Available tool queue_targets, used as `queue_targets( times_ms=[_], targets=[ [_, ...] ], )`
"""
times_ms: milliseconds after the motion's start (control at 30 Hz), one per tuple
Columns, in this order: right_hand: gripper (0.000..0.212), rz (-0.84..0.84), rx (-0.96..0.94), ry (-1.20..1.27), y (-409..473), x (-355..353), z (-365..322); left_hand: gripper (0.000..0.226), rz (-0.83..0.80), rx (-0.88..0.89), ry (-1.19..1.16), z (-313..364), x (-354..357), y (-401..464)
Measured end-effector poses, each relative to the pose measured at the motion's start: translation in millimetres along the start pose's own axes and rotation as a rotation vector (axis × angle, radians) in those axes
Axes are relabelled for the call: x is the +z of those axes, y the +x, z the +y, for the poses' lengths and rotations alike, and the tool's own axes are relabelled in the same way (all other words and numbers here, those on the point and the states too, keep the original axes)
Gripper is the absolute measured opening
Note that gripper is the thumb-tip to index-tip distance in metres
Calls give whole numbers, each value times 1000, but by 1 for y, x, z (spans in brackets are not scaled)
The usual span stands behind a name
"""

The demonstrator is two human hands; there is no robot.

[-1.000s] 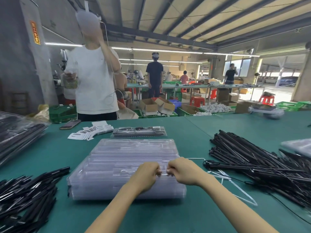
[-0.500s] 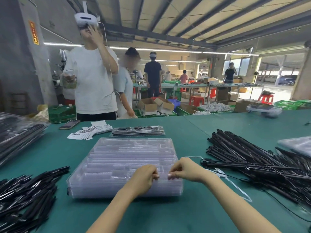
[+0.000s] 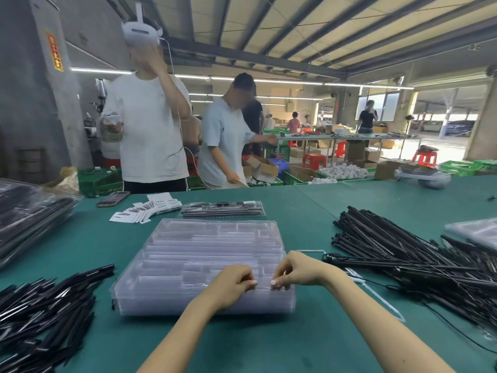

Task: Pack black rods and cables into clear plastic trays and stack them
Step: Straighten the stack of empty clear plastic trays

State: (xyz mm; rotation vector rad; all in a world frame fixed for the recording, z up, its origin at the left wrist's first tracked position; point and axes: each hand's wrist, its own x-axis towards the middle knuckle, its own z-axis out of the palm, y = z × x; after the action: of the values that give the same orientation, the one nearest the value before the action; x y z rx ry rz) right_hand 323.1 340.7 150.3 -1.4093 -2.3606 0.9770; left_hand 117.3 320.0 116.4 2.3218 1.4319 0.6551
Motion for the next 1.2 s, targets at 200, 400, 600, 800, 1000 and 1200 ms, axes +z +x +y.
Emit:
queue_targets(
  times_ms=[200, 400, 600, 800, 1000, 1200],
  targets=[
    [17, 36, -57, -336, 0, 9, -11, 15, 12, -28, -11, 8, 1, -1],
    [20, 157, -71, -527, -4, 26, -4, 43, 235, 277, 532, 31, 29, -34],
    [21, 257, -68, -506, -5, 34, 0, 69, 256, 261, 700, 22, 62, -57],
    [23, 254, -46, -472, -5, 33, -4, 72, 227, 152, 599, 30, 60, -60],
    [17, 262, -28, -484, -6, 38, -3, 83, 303, -24, 565, 50, 66, -56],
    [29, 429, -101, -606, -10, 25, -22, 103, 366, 47, 637, 45, 78, -56]
  ],
)
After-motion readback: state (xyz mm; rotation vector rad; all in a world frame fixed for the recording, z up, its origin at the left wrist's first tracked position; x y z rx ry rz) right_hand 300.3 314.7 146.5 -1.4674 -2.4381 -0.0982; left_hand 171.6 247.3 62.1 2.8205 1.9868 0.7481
